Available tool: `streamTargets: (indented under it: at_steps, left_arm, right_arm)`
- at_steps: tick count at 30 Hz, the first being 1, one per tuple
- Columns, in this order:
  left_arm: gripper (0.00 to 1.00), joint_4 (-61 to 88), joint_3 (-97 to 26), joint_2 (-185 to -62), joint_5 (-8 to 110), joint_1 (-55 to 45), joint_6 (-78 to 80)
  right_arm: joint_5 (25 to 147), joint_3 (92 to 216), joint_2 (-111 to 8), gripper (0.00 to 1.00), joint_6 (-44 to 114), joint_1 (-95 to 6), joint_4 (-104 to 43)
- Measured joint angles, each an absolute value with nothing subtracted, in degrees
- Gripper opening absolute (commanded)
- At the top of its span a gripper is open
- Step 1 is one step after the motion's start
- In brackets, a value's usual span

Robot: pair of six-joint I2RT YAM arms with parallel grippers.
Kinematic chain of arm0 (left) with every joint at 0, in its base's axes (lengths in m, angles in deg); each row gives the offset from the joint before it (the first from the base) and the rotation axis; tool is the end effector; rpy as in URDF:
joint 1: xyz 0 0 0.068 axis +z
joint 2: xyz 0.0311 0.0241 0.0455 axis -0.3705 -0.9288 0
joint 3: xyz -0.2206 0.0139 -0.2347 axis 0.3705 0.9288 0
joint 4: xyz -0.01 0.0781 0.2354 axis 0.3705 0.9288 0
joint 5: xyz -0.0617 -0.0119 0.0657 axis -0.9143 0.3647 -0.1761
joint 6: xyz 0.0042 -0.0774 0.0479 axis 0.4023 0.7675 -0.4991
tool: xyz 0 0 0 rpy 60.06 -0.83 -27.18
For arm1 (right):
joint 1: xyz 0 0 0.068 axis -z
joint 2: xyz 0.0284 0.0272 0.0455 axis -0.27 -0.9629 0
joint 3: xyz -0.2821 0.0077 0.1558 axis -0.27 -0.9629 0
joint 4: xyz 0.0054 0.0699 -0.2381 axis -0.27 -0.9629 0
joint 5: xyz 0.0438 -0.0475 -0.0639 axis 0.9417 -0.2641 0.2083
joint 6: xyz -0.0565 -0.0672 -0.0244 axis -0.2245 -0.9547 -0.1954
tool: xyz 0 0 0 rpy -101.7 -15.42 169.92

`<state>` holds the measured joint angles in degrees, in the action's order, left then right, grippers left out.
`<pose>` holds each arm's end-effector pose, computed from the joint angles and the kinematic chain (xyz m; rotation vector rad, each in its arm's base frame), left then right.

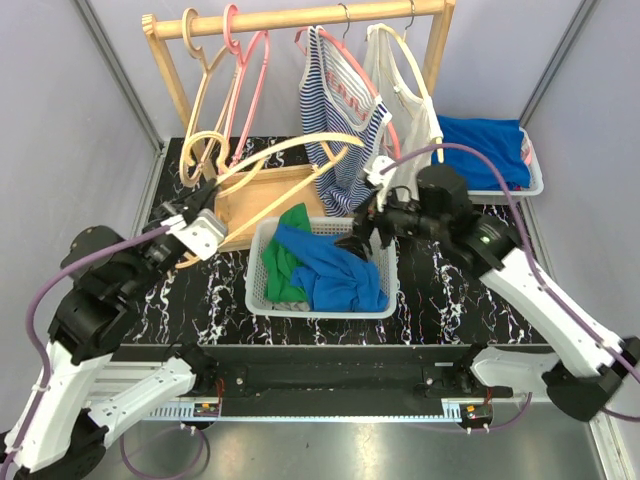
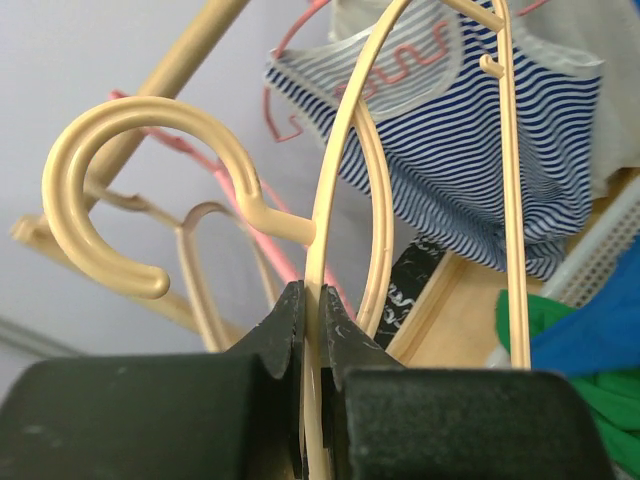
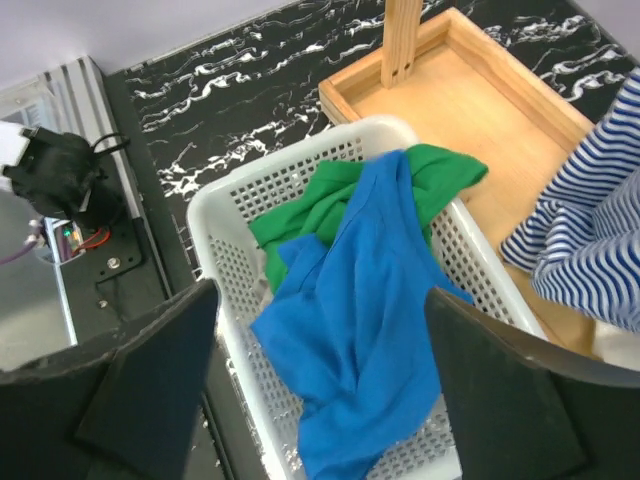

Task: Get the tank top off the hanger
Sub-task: Place the hanger at the clothesline.

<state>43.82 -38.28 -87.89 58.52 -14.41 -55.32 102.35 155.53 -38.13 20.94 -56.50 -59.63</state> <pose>0.0692 -0.0523 0.5146 0.9529 1.0990 0.1069 0.1736 0.1937 0.4511 -1.0555 1.6674 0.7907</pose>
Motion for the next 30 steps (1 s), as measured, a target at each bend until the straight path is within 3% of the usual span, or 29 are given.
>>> streamTargets:
  at_steps: [6,14,26,30]
  left_arm:
    - [0.00,44.4,-37.1,-89.9,50.5,-14.4,-54.4]
    - [0.00,48.6,-32.7,-88.0,39.2,-14.4,-58.1]
    - [0.00,53.3,-36.3,-91.5,23.3,-14.4,-60.9]
    - [0.00,53.4,-36.8,-92.1,20.9,-14.4,-61.6]
  right_arm:
    - [104.1,163.3,-28.6,1.00,17.2,-56.5,-70.3]
    - [112.6,175.1,-26.5,1.00,13.1,-56.6,-80.5]
    - [119.8,171.7,-38.1,1.00,11.7,-56.7,-81.7]
    - [123.1,171.7,-39.1,0.76,12.0,-56.7,-81.6]
